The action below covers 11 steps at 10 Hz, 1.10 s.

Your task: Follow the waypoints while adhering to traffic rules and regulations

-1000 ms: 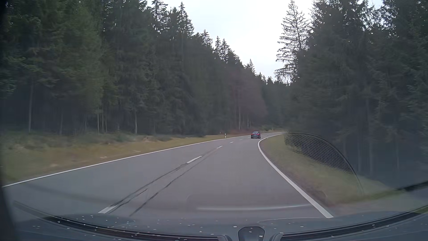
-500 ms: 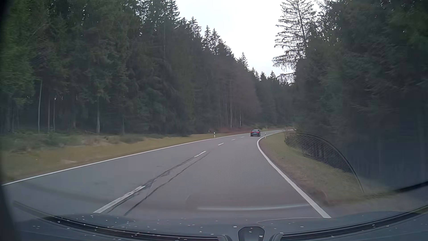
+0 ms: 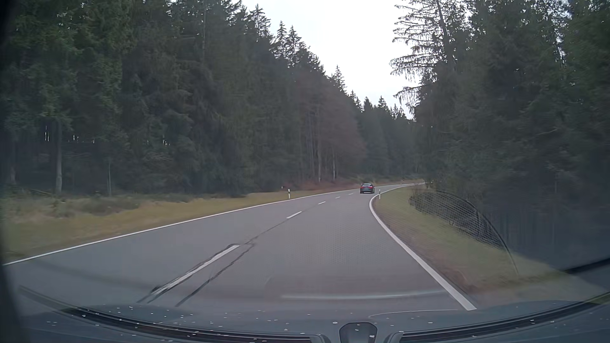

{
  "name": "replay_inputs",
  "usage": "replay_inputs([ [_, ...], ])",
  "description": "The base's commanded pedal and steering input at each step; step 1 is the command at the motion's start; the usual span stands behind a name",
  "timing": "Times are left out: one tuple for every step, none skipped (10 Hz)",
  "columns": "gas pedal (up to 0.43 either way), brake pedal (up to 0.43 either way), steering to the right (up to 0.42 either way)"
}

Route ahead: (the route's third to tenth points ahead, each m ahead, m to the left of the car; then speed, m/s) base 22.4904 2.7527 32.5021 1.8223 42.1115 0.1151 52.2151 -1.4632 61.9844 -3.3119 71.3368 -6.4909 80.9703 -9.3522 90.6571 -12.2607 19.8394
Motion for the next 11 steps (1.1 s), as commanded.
replay_inputs([
  [0.220, 0.000, 0.014],
  [0.220, 0.000, 0.015],
  [0.220, 0.000, 0.016],
  [0.220, 0.000, 0.017],
  [0.220, 0.000, 0.019],
  [0.220, 0.000, 0.019],
  [0.220, 0.000, 0.018],
  [0.220, 0.000, 0.018],
  [0.220, 0.000, 0.018],
  [0.220, 0.000, 0.018],
  [0.220, 0.000, 0.017],
])
